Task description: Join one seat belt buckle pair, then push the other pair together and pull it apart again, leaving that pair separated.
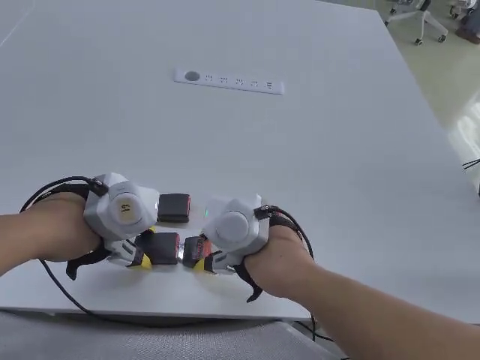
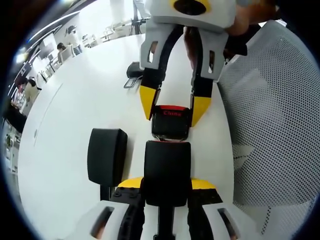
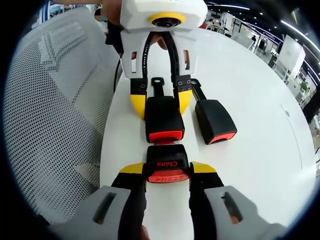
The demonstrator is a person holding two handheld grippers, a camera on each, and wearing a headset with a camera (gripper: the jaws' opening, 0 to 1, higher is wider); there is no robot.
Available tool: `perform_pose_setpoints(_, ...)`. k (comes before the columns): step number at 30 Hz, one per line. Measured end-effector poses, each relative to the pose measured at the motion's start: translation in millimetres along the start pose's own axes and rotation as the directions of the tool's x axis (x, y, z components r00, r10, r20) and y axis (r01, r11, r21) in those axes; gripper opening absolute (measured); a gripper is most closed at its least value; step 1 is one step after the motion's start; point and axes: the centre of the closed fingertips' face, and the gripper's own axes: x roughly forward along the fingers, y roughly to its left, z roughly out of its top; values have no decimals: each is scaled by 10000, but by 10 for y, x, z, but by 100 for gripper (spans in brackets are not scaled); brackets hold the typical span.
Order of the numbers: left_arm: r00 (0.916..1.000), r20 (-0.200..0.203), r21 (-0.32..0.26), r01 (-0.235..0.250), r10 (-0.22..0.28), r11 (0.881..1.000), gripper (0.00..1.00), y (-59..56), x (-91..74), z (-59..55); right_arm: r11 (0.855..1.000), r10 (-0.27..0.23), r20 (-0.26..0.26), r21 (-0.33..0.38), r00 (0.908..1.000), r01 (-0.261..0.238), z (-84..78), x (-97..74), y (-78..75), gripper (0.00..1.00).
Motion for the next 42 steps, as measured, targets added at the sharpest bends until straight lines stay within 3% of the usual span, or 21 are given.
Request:
perform_pose_setpoints(15,9996,-64,-154,-287,286,9995,33,55,28,-47,9998,-171,70,-58,9998,172,0,-8,11,32)
perform_pose_setpoints(24,9991,-13,-411,-432,432,9982,35,71,42,-55,9994,-4,-10,339,10000,5,-9,-15,-10,33)
perform_pose_setpoints(27,9981,-194,-463,-588,580,9972,35,75,26,-82,9991,-58,53,414,10000,56,16,-75,-23,32)
perform_pose_setpoints(34,9969,-143,-425,-777,772,9961,35,89,-149,-89,9995,-112,234,285,9997,105,75,-235,-21,31)
perform_pose_setpoints(42,9941,173,-579,-1055,1067,9927,39,188,-332,55,9998,-137,291,-149,9995,141,129,-373,-30,31)
